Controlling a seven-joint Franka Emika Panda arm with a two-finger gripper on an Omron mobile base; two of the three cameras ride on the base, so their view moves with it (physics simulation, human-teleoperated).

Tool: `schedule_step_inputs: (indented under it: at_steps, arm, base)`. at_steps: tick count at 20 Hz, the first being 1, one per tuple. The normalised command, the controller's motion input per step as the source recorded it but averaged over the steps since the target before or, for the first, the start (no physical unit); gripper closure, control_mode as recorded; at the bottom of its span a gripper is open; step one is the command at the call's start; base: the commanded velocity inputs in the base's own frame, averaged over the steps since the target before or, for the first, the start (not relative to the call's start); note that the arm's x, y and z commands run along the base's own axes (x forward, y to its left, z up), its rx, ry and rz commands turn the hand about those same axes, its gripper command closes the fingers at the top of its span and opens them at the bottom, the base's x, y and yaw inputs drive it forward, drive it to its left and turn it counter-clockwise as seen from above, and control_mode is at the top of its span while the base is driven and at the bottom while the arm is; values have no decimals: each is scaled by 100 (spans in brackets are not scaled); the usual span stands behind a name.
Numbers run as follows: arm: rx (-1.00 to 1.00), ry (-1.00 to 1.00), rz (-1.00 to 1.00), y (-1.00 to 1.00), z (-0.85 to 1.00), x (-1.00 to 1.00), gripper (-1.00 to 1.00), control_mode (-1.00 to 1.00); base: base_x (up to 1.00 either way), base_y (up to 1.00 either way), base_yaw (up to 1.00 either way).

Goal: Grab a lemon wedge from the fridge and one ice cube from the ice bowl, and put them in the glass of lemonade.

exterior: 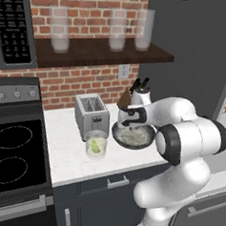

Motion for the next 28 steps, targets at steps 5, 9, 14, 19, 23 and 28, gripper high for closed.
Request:
schedule_step_inputs:
  at_steps: [5, 9, 14, 19, 23, 28]
  arm:
    - [7, -11, 6, 0, 31, -39, 100, -100]
    - [5, -13, 7, 2, 29, -43, 100, -100]
    - [3, -13, 7, 6, 21, -39, 100, -100]
    - [2, -8, 9, 15, 26, -27, 100, -100]
    - [0, 1, 13, 56, 78, -9, 100, -100]
    - [-5, 11, 15, 93, 75, -3, 100, -100]
  base:
    - [0, 0, 0]
    - [0, 0, 0]
    - [0, 0, 0]
    - [0, 0, 0]
    - [0, 0, 0]
    - [0, 0, 0]
